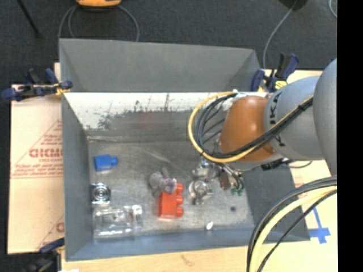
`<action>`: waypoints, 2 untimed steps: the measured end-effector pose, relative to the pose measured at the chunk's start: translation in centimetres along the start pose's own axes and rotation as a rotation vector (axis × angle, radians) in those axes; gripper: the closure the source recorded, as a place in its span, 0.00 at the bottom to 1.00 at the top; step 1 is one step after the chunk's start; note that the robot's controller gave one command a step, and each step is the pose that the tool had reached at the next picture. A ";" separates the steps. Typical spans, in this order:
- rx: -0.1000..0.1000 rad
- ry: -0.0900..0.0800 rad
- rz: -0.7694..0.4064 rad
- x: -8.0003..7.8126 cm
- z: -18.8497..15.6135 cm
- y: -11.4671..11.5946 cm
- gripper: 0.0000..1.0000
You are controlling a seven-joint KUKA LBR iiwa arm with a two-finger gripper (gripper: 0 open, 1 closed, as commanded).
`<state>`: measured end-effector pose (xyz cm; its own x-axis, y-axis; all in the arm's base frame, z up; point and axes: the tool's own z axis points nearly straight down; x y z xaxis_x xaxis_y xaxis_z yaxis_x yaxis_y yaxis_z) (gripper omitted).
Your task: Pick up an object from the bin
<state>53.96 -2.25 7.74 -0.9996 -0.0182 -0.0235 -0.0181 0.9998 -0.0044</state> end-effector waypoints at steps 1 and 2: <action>-0.005 0.012 0.057 -0.5 -12.2 0.2 1.00; -0.003 0.012 -0.317 -1.1 -25.6 -5.0 1.00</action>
Offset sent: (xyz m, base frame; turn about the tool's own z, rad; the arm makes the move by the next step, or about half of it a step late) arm -0.0002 0.0032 0.1172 0.0589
